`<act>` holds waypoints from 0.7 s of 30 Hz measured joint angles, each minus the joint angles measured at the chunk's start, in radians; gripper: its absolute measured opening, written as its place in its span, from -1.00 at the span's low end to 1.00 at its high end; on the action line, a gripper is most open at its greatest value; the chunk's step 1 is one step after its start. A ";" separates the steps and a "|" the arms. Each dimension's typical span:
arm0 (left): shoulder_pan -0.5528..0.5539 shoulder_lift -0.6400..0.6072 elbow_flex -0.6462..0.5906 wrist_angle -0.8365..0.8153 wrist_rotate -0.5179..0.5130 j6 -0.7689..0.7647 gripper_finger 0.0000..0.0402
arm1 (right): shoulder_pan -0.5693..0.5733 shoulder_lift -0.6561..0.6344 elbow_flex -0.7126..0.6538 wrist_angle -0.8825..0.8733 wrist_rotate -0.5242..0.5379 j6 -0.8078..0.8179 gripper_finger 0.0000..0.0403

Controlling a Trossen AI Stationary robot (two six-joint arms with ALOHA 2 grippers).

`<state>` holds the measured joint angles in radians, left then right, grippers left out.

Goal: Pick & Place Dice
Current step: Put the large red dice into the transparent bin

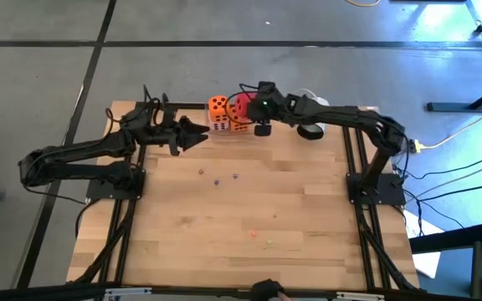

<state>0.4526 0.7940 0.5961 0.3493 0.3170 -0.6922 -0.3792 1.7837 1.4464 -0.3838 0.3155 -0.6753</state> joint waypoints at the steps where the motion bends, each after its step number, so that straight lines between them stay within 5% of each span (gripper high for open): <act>1: 0.000 0.000 0.000 -0.003 0.001 0.000 0.40 | 0.003 0.008 0.013 -0.006 -0.004 -0.003 -0.19; 10: 0.000 0.000 0.000 -0.031 0.028 -0.002 0.40 | 0.005 0.102 0.178 -0.126 -0.013 -0.022 -0.18; 21: -0.001 0.000 0.000 -0.040 0.064 -0.002 0.40 | 0.003 0.129 0.190 -0.151 0.015 -0.066 -0.18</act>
<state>0.4515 0.7937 0.5957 0.3092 0.3809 -0.6946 -0.3759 1.9124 1.6360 -0.5345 0.3302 -0.7414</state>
